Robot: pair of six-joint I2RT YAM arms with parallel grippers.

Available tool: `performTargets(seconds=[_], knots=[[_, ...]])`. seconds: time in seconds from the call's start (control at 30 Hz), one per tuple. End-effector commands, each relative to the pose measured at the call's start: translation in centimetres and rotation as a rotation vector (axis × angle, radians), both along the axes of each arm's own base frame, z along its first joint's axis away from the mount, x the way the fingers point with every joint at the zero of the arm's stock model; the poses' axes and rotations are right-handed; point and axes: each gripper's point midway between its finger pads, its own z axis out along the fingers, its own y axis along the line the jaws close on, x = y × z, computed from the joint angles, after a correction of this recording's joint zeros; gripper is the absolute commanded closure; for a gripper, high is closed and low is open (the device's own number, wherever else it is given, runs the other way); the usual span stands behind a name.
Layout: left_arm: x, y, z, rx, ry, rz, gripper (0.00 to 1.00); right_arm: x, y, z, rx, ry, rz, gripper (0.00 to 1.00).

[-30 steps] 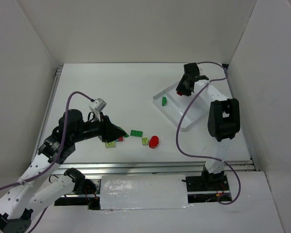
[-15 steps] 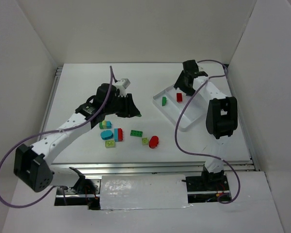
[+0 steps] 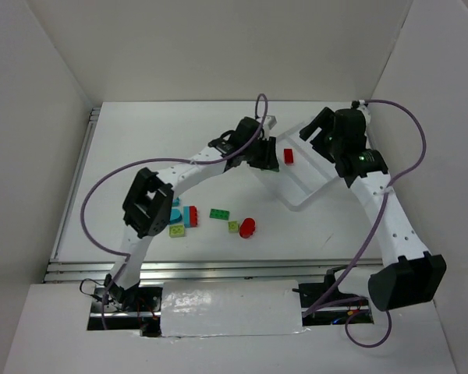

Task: Sort the legos into containers by color

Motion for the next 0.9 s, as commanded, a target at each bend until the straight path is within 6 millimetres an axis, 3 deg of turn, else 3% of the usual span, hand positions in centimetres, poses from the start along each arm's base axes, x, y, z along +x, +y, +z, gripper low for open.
performTargets(seconds=[0.0, 0.03, 0.07, 0.1, 0.2, 0.27, 0.33, 0.37, 0.43, 0.47, 0.5, 0.53, 0.57, 0.6, 0.63, 0.67, 0.7, 0.73, 0.77, 0.8, 0.83, 0.87], knots=[[0.9, -1.6, -3.1, 0.070, 0.022, 0.000, 0.88, -0.6, 0.6, -0.7, 0.033, -0.003, 0.033, 0.17], [1.5, -2.1, -3.0, 0.069, 0.018, 0.006, 0.84, -1.1, 0.7, -0.3, 0.035, -0.012, 0.046, 0.17], [1.7, -2.3, -4.8, 0.090, 0.039, 0.013, 0.80, -1.3, 0.7, -0.4, 0.034, -0.013, 0.055, 0.17], [1.9, -2.5, -5.3, 0.095, 0.044, 0.018, 0.74, -1.5, 0.8, -0.3, 0.034, -0.019, 0.064, 0.17], [2.7, -2.7, -6.1, 0.115, 0.048, 0.030, 0.24, -2.0, 0.8, 0.4, 0.020, -0.042, 0.080, 0.17], [2.9, -2.5, -5.0, 0.114, 0.030, 0.051, 0.04, -2.2, 0.8, 0.6, 0.015, -0.039, 0.085, 0.17], [2.6, -1.9, -4.7, 0.116, 0.024, 0.064, 0.00, -2.2, 1.0, 0.6, 0.012, -0.042, 0.102, 0.17], [2.6, -1.6, -2.3, 0.089, -0.007, 0.078, 0.01, -2.3, 1.0, 0.5, 0.013, -0.042, 0.105, 0.17], [2.6, 0.4, -1.6, 0.106, -0.010, 0.137, 0.01, -2.2, 1.4, 0.6, 0.024, -0.059, 0.121, 0.18], [2.8, 2.0, 1.8, 0.080, -0.041, 0.212, 0.01, -2.8, 2.1, 0.4, 0.043, -0.065, 0.164, 0.18], [3.9, 4.7, 2.6, 0.098, -0.054, 0.308, 0.01, -3.0, 2.7, 0.4, 0.051, -0.078, 0.192, 0.19], [3.7, 7.0, 2.4, 0.119, -0.035, 0.364, 0.00, -3.0, 3.3, 1.1, 0.058, -0.119, 0.222, 0.19], [3.4, 9.2, 6.0, 0.069, -0.053, 0.434, 0.00, -3.5, 3.7, 0.9, 0.055, -0.121, 0.243, 0.19], [3.9, 13.2, 5.3, 0.112, -0.028, 0.528, 0.01, -4.0, 5.2, 0.7, 0.040, -0.118, 0.289, 0.19], [3.8, 15.4, 6.4, 0.114, -0.031, 0.578, 0.01, -4.1, 6.2, 0.3, 0.022, -0.105, 0.316, 0.19], [3.0, 17.8, 9.5, 0.087, -0.061, 0.631, 0.01, -4.2, 7.5, 0.1, 0.004, -0.102, 0.359, 0.18], [3.1, 21.0, 10.2, 0.109, -0.066, 0.702, 0.00, -5.3, 10.7, -0.2, -0.048, -0.109, 0.491, 0.18], [2.0, 23.9, 10.1, 0.171, -0.055, 0.755, 0.01, -5.4, 12.8, -1.8, -0.089, -0.073, 0.578, 0.17], [0.8, 26.0, 12.3, 0.176, -0.093, 0.776, 0.00, -5.7, 14.8, -1.8, -0.160, -0.094, 0.696, 0.16], [0.1, 28.2, 12.9, 0.205, -0.100, 0.809, 0.00, -6.7, 17.1, -2.4, -0.171, -0.082, 0.821, 0.15], [-1.4, 30.3, 12.5, 0.284, -0.092, 0.840, 0.00, -8.3, 19.8, -5.9, -0.214, 0.023, 0.972, 0.03], [-3.2, 31.8, 14.3, 0.302, -0.127, 0.873, 0.00, -8.7, 21.5, -5.8, -0.294, -0.013, 1.102, 0.00]])
